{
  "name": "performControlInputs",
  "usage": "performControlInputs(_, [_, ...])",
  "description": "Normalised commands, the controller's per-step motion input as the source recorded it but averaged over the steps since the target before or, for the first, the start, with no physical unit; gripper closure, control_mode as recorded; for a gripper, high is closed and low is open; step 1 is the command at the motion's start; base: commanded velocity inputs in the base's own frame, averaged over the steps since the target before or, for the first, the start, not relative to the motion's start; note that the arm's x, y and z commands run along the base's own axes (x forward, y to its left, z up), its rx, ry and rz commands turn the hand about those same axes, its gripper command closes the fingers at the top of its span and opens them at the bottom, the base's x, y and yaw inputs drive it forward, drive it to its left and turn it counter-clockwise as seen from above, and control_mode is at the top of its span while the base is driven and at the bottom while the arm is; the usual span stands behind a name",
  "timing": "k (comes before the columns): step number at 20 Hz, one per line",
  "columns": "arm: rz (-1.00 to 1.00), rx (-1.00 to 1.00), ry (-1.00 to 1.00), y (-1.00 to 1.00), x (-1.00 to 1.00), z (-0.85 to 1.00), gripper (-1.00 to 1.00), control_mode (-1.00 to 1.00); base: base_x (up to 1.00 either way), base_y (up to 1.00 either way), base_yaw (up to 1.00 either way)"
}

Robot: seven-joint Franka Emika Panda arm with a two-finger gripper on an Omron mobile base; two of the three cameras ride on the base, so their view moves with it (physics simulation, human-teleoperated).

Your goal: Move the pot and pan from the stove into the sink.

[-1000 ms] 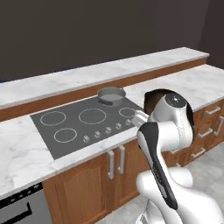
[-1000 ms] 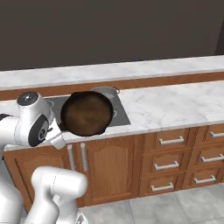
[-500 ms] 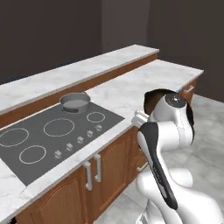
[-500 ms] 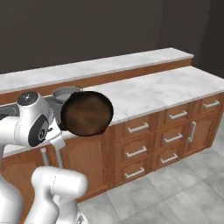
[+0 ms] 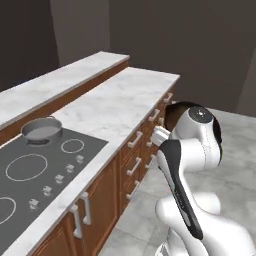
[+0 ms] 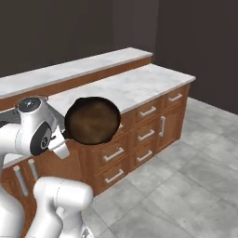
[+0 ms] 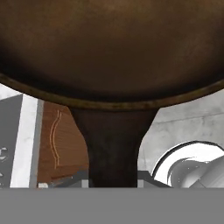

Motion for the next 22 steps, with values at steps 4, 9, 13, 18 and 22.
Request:
performControlInputs(4, [0.0,0.0,0.0,0.0,0.0,0.0,1.0,1.0,0.0,-0.2,-0.45])
performControlInputs(9, [0.0,0.0,0.0,0.0,0.0,0.0,1.0,1.0,0.0,-0.2,-0.46])
performControlInputs(13, [0.0,0.0,0.0,0.0,0.0,0.0,1.0,1.0,-0.03,-0.22,-0.41])
performControlInputs(18, [0.0,0.0,0.0,0.0,0.0,0.0,1.0,1.0,-0.04,-0.17,-0.34])
performControlInputs(22, [0.0,0.0,0.0,0.0,0.0,0.0,1.0,1.0,-0.03,-0.11,-0.31])
